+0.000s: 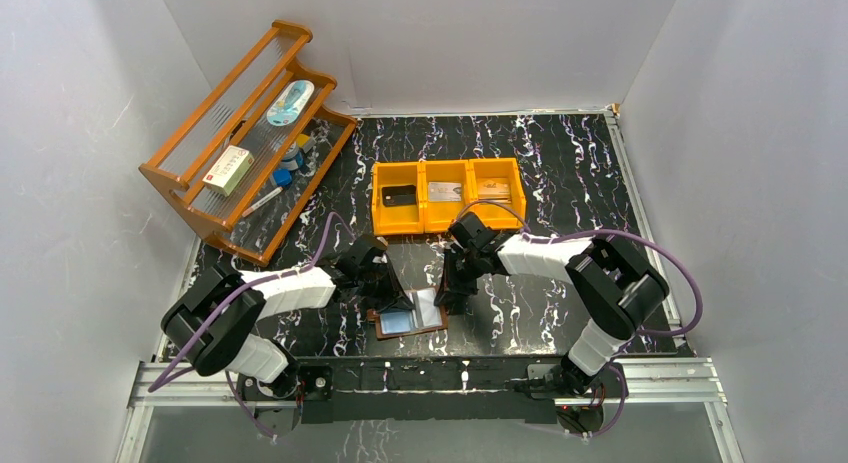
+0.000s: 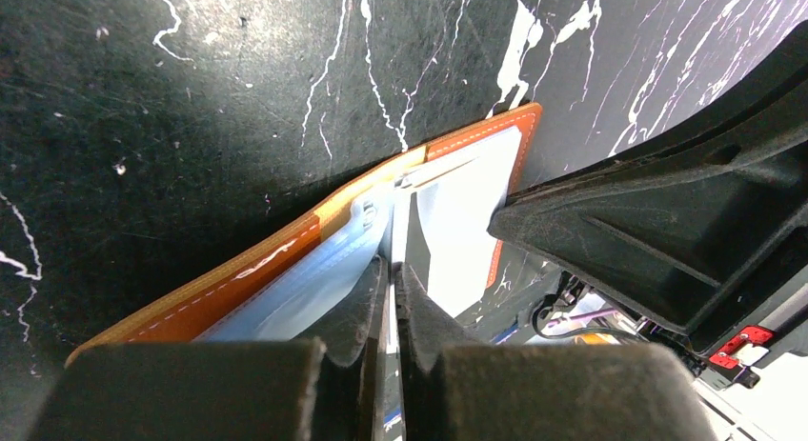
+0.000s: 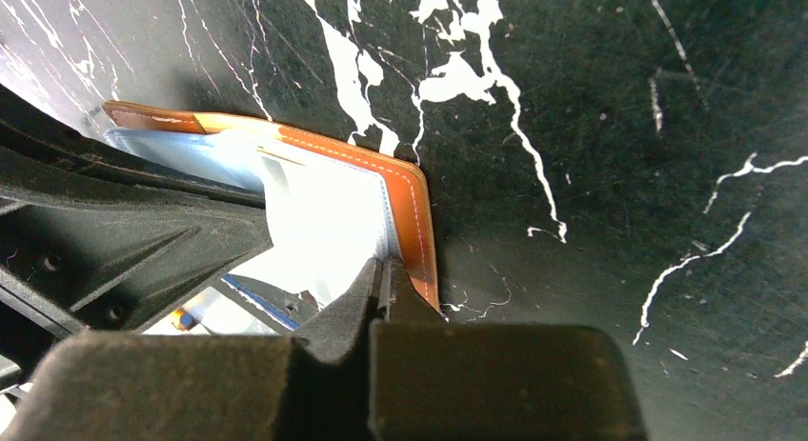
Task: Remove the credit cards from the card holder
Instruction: Remove the credit card from the card holder.
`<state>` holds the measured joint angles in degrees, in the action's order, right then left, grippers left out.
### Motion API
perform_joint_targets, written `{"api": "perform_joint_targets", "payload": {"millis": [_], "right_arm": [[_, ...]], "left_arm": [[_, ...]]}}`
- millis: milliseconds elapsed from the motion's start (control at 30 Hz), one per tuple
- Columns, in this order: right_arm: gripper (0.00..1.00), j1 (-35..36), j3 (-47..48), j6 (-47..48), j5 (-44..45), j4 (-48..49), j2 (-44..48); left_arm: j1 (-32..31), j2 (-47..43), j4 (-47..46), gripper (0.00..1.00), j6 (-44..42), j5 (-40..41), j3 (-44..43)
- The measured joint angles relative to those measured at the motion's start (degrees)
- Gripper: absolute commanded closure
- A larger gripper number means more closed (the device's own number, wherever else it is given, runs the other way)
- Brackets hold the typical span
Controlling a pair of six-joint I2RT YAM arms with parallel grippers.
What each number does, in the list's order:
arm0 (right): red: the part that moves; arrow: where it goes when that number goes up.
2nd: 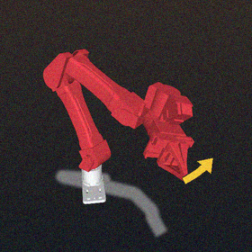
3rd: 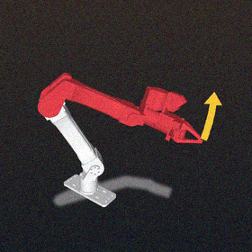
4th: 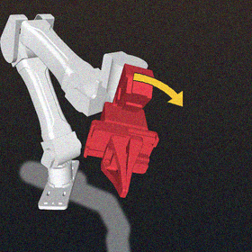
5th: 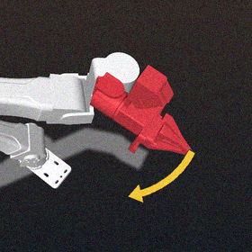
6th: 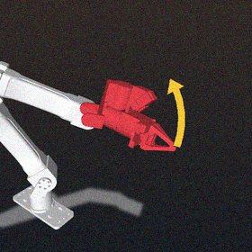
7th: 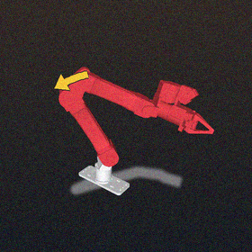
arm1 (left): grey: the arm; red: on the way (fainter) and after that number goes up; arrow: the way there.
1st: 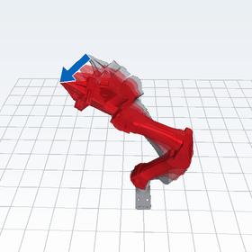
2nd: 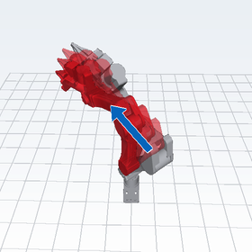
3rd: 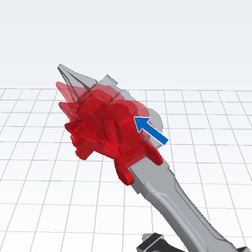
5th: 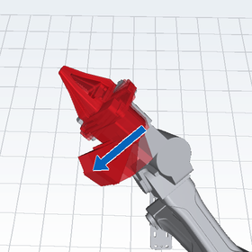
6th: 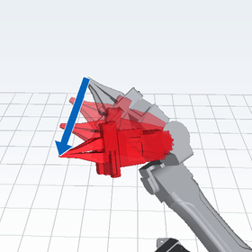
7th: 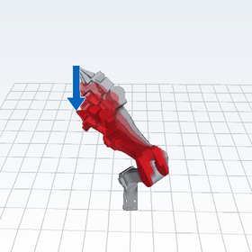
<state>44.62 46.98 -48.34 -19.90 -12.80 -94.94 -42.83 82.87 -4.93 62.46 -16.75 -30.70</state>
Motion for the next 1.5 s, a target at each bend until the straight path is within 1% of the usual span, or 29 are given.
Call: {"api": "perform_joint_targets", "payload": {"millis": [200, 433, 533, 600, 633, 667, 700, 767, 833, 933, 1100, 1167, 1233, 1367, 1433, 1500], "right_arm": [[1.0, 0.11, -0.55, -0.2, 1.2, -0.33, 1.01], [1.0, 0.85, -1.53, -0.85, 2.54, 0.96, 2.12], [0.94, 0.85, -2.01, -0.92, 2.12, 1.9, 2.36], [0.92, 0.76, -2.54, -1.01, 1.25, 3.17, 2.36], [0.92, 0.72, -2.64, -1.09, 0.9, 3.52, 2.36], [0.91, 0.68, -2.82, -1.27, 0.61, 3.82, 2.36], [0.91, 0.66, -2.89, -1.38, 0.46, 3.93, 2.36], [0.91, 0.48, -2.95, -1.68, 0.02, 4.02, 2.27], [0.91, 0.39, -2.95, -1.95, -0.31, 4.04, 2.14], [0.92, 0.07, -3.21, -2.29, -0.85, 4.04, 2.08], [0.94, -0.68, -3.82, -2.69, -2.23, 4.22, 2.1], [0.96, -1.01, -4.28, -2.75, -2.99, 4.35, 2.12], [0.98, -1.4, -4.57, -2.8, -3.91, 4.31, 2.12], [0.99, -1.81, -4.72, -2.75, -4.9, 3.69, 2.1], [0.99, -1.92, -4.74, -2.75, -5.22, 3.45, 2.01], [0.98, -2.08, -4.83, -2.91, -5.79, 3.28, 1.92]], "left_arm": [[-0.22, -0.33, 0.44, 1.0, -0.37, 0.87, -0.15], [-1.01, -2.43, 1.7, 1.0, -2.01, 4.02, -0.2], [-1.11, -2.51, 1.77, 1.0, -2.45, 4.33, -0.2], [-1.11, -2.54, 1.75, 1.0, -2.69, 4.28, -0.2], [-1.14, -2.54, 1.73, 0.95, -2.78, 4.24, -0.2], [-1.11, -2.54, 1.64, 0.93, -2.82, 4.15, -0.17], [-1.11, -2.54, 1.49, 0.88, -2.78, 4.11, -0.09], [-1.11, -2.45, 0.48, 0.85, -2.47, 3.82, 0.31], [-1.09, -2.12, -1.11, 0.84, -2.08, 3.23, 0.83], [-0.55, -1.31, -3.32, 0.81, -1.36, 1.6, 1.42], [0.07, -0.26, -6.86, 0.83, -0.68, -0.74, 2.34], [0.39, 0.2, -8.9, 0.85, -0.55, -1.79, 2.99], [0.79, 0.83, -10.8, 0.9, -0.44, -2.93, 3.54], [1.16, 1.62, -13.09, 0.93, -0.44, -3.98, 4.13], [1.16, 1.81, -13.51, 0.93, -0.57, -4.11, 4.13], [1.2, 2.03, -13.97, 0.9, -0.9, -4.33, 4.13]]}}
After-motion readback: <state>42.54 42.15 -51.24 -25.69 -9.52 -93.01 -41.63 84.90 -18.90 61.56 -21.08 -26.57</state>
